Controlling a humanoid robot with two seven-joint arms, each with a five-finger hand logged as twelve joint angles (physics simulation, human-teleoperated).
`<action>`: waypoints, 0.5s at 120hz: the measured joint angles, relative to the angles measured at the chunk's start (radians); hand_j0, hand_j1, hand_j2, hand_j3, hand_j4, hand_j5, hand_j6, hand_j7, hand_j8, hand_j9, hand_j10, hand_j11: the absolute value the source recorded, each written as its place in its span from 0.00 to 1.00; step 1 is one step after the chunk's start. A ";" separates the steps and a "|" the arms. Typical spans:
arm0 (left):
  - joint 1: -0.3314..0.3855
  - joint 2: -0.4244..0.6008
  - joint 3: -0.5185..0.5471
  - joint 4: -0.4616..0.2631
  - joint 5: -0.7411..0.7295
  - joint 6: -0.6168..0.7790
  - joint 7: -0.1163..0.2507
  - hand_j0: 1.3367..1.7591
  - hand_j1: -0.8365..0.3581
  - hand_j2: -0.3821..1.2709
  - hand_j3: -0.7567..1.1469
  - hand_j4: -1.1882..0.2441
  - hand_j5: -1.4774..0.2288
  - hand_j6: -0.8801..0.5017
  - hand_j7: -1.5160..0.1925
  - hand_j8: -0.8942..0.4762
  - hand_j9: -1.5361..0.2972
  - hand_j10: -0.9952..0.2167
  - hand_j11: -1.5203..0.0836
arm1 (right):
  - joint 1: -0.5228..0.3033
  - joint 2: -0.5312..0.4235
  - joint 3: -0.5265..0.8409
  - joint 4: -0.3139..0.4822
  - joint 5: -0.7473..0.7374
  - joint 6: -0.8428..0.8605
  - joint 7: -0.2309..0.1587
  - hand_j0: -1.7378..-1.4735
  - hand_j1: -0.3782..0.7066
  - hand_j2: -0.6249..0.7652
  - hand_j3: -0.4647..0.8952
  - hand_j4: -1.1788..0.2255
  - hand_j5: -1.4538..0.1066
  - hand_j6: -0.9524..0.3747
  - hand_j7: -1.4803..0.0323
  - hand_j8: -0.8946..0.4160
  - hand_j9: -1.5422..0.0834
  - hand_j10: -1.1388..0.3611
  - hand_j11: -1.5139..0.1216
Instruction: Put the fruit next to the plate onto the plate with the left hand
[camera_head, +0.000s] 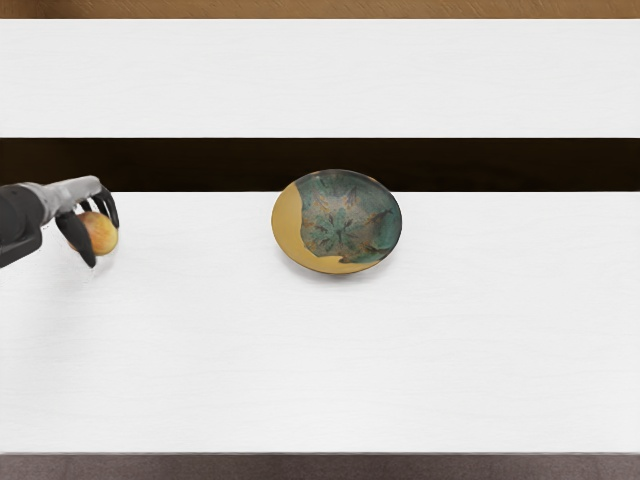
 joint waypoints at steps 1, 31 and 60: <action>-0.004 0.000 0.000 0.000 -0.003 0.000 0.000 0.74 0.55 0.42 0.40 0.36 0.31 0.38 0.32 0.39 0.31 0.35 0.34 | 0.000 0.000 0.000 0.000 0.000 0.000 0.000 0.30 0.03 0.45 0.34 0.84 0.93 0.72 0.98 0.68 0.95 0.76 0.93; -0.118 -0.094 0.001 0.002 -0.075 -0.004 -0.001 0.75 0.49 0.50 0.40 0.34 0.29 0.41 0.32 0.41 0.32 0.38 0.34 | 0.000 0.000 0.000 0.001 0.000 0.000 0.000 0.30 0.03 0.45 0.34 0.84 0.93 0.72 0.98 0.68 0.95 0.76 0.93; -0.182 -0.243 0.000 0.007 -0.086 -0.006 -0.001 0.76 0.46 0.53 0.40 0.34 0.27 0.42 0.32 0.42 0.32 0.39 0.35 | 0.000 0.000 0.000 0.001 0.000 0.000 0.000 0.30 0.03 0.45 0.34 0.84 0.93 0.72 0.98 0.68 0.95 0.76 0.93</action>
